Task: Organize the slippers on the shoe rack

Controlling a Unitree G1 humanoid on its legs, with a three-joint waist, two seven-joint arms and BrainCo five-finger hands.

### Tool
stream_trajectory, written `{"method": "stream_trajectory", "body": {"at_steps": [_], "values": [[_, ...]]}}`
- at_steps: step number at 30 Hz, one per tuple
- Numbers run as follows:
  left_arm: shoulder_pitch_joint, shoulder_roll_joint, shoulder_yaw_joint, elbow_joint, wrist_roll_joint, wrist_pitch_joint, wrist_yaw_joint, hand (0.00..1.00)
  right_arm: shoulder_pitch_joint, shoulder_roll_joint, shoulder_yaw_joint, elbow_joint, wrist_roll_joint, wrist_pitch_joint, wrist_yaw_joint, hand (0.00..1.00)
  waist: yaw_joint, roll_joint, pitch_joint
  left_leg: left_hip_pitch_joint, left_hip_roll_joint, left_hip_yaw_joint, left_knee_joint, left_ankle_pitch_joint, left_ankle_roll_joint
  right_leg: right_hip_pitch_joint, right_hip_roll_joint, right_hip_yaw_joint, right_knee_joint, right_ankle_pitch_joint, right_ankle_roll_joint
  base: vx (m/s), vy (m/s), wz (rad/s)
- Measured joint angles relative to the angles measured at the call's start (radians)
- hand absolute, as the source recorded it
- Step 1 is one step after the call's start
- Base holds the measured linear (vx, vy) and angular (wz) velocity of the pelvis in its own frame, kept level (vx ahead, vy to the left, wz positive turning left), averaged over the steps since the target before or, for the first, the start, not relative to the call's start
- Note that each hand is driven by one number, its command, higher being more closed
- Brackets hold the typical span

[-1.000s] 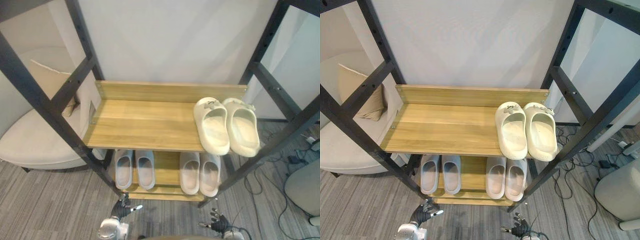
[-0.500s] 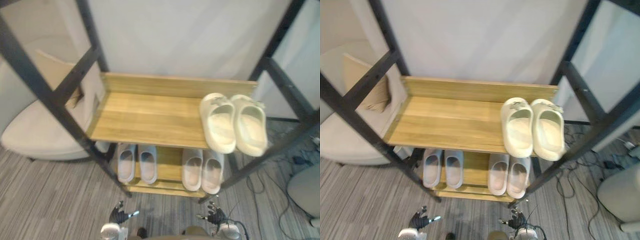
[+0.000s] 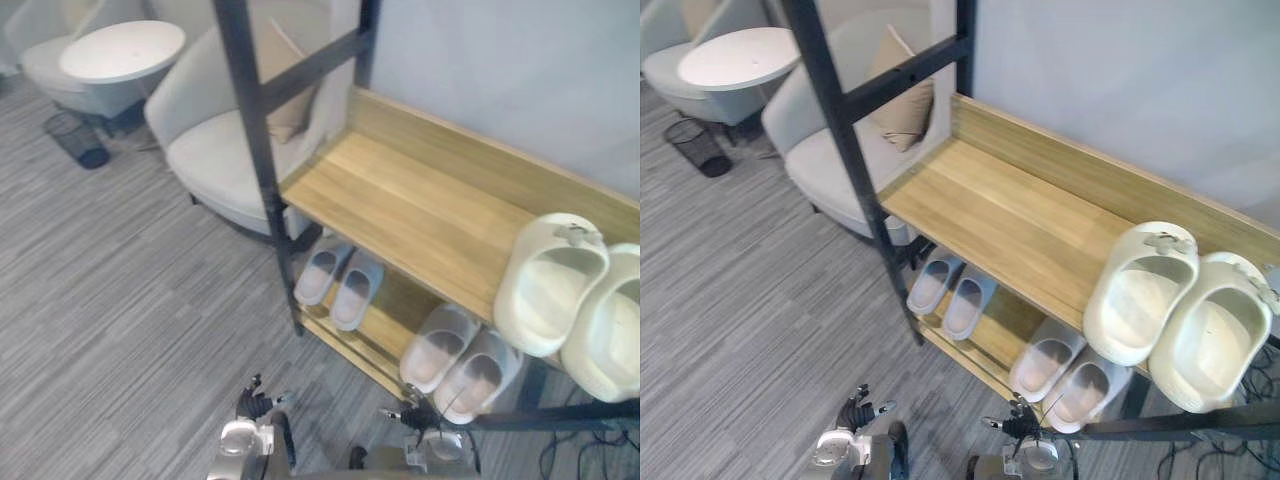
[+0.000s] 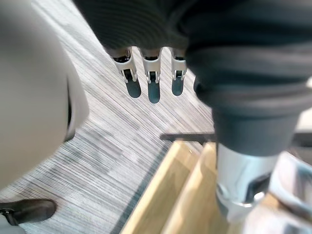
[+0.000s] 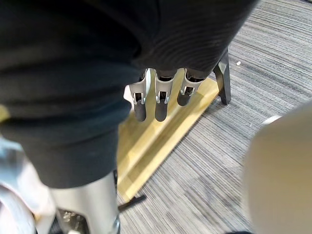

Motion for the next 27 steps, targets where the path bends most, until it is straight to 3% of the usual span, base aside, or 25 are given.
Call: {"method": "stream_trajectory", "body": {"at_steps": [1, 3, 4, 9, 12, 14, 16, 19, 20, 21, 22, 25, 27], "values": [[-0.003, 0.001, 0.000, 0.015, 0.001, 0.001, 0.000, 0.00, -0.002, -0.005, -0.002, 0.002, 0.000, 0.001, 0.001, 0.00, -0.001, 0.011, 0.000, 0.004, -0.004, 0.002, -0.025, -0.005, -0.014, 0.001, 0.002, -0.003, -0.001, 0.002, 0.012, -0.03, 0.196, 0.71], [-0.015, 0.023, -0.007, 0.033, 0.014, 0.002, 0.002, 0.00, -0.002, 0.004, -0.012, 0.003, 0.000, 0.003, 0.007, 0.00, 0.001, -0.011, 0.005, 0.042, -0.067, -0.020, -0.134, 0.019, -0.015, 0.026, -0.012, 0.005, -0.047, 0.009, 0.044, -0.03, 0.161, 0.59], [-0.007, 0.042, -0.022, 0.035, 0.019, 0.002, 0.002, 0.00, 0.003, 0.012, -0.013, 0.004, 0.000, 0.003, 0.010, 0.00, 0.002, -0.020, -0.002, 0.075, -0.105, -0.029, -0.203, 0.055, -0.004, 0.047, -0.027, 0.015, -0.090, 0.034, 0.056, -0.04, 0.150, 0.45], [0.001, 0.067, -0.030, 0.068, 0.020, 0.001, 0.003, 0.00, -0.016, 0.011, -0.014, 0.016, 0.000, 0.003, 0.014, 0.00, 0.002, -0.020, -0.014, 0.118, -0.174, -0.039, -0.319, 0.116, 0.027, 0.047, -0.066, 0.037, -0.107, 0.045, 0.083, -0.05, 0.099, 0.14], [0.002, 0.082, -0.030, 0.078, 0.019, 0.001, 0.001, 0.00, -0.036, 0.011, -0.013, 0.051, -0.002, 0.007, 0.014, 0.00, 0.000, -0.036, -0.007, 0.150, -0.229, -0.054, -0.365, 0.115, 0.049, 0.029, -0.131, 0.025, -0.015, -0.003, 0.128, -0.02, 0.091, 0.15], [0.002, 0.070, -0.029, 0.088, 0.018, 0.000, 0.004, 0.00, -0.032, 0.004, -0.017, 0.050, -0.005, 0.017, 0.014, 0.00, -0.018, -0.031, -0.008, 0.169, -0.243, -0.092, -0.391, 0.110, 0.060, -0.044, -0.147, 0.058, 0.199, 0.019, 0.140, 0.03, 0.050, 0.51], [0.002, 0.071, -0.023, 0.095, 0.013, 0.000, 0.006, 0.00, -0.035, 0.001, -0.016, 0.043, -0.010, 0.012, 0.016, 0.00, -0.037, -0.013, -0.005, 0.185, -0.222, -0.159, -0.394, 0.110, 0.064, -0.100, -0.078, 0.150, 0.260, -0.001, 0.093, 0.10, 0.052, 0.83], [-0.008, 0.080, -0.017, 0.095, -0.003, -0.001, 0.006, 0.00, -0.029, 0.010, -0.011, 0.044, -0.009, 0.009, 0.015, 0.00, -0.038, -0.043, -0.006, 0.181, -0.220, -0.281, -0.399, 0.113, 0.060, -0.161, 0.053, 0.336, 0.161, -0.002, 0.077, 0.14, -0.071, 1.14], [-0.009, 0.080, -0.017, 0.095, -0.003, -0.001, 0.006, 0.00, -0.027, 0.010, -0.011, 0.044, -0.008, 0.009, 0.015, 0.00, -0.038, -0.046, -0.008, 0.178, -0.225, -0.296, -0.395, 0.112, 0.052, -0.156, 0.057, 0.345, 0.122, 0.011, 0.064, 0.16, -0.160, 1.28], [-0.010, 0.082, -0.013, 0.095, -0.003, -0.002, 0.006, 0.00, -0.019, 0.011, -0.008, 0.046, -0.007, 0.010, 0.016, 0.00, -0.037, -0.068, -0.013, 0.169, -0.254, -0.335, -0.382, 0.108, 0.042, -0.156, 0.036, 0.341, 0.038, 0.073, 0.051, 0.12, -0.142, 1.01], [-0.010, 0.073, -0.002, 0.104, -0.003, -0.001, 0.006, 0.00, -0.019, 0.008, -0.004, 0.049, 0.000, 0.010, 0.018, 0.00, -0.038, -0.065, -0.014, 0.170, -0.255, -0.366, -0.367, 0.098, 0.038, -0.143, 0.029, 0.324, 0.052, 0.069, 0.052, 0.23, -0.202, 1.07], [-0.005, 0.042, 0.023, 0.101, -0.016, -0.003, 0.006, 0.00, -0.036, 0.002, 0.003, 0.048, 0.000, 0.010, 0.020, 0.00, -0.023, -0.006, -0.030, 0.164, -0.237, -0.437, -0.366, 0.092, 0.026, -0.095, 0.034, 0.237, -0.005, 0.059, 0.043, 0.31, -0.153, 0.74], [-0.002, 0.033, 0.027, 0.100, -0.022, -0.003, 0.006, 0.00, -0.037, 0.007, 0.003, 0.047, 0.000, 0.010, 0.025, 0.00, -0.026, -0.004, -0.030, 0.158, -0.229, -0.448, -0.341, 0.086, 0.016, -0.051, 0.032, 0.187, -0.026, 0.059, 0.043, 0.19, -0.097, 0.91]]}}
